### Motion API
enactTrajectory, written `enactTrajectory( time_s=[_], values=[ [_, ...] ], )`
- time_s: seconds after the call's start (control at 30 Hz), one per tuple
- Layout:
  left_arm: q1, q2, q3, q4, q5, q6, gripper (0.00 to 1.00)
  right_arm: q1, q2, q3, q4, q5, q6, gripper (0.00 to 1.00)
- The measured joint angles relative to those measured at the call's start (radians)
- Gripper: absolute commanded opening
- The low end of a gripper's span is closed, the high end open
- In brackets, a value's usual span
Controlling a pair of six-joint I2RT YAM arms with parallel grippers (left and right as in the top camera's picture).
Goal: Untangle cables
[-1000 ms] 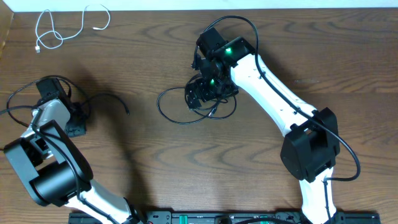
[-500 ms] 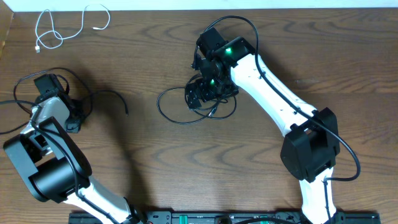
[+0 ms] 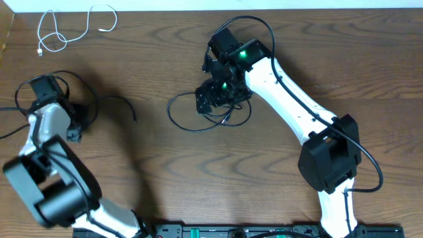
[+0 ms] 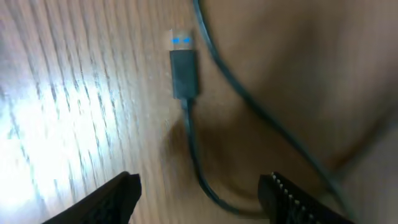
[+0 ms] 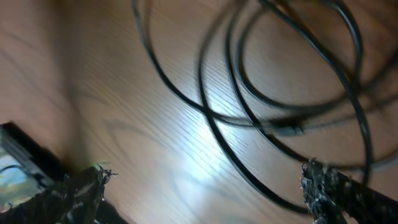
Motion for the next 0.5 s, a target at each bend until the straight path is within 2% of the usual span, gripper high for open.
enactTrajectory(
  time_s=[0.2, 0.23, 0.3, 0.5],
  values=[
    [-0.011, -0.062, 0.000, 0.004, 0.159, 0.071, 0.68, 0.006, 0.000, 0.000, 0.077, -0.051, -0.014, 0.99],
    [-0.018, -0.061, 0.000, -0.005, 0.175, 0.089, 0.74, 0.006, 0.000, 0.000, 0.083, -0.056, -0.014, 0.99],
    [-0.034, -0.060, 0.000, -0.012, 0.200, 0.122, 0.77, 0.006, 0.000, 0.000, 0.089, -0.059, -0.014, 0.99],
    [-0.059, -0.060, 0.000, -0.005, 0.229, 0.157, 0.77, -0.011, 0.000, 0.000, 0.085, -0.035, -0.006, 0.99]
  ],
)
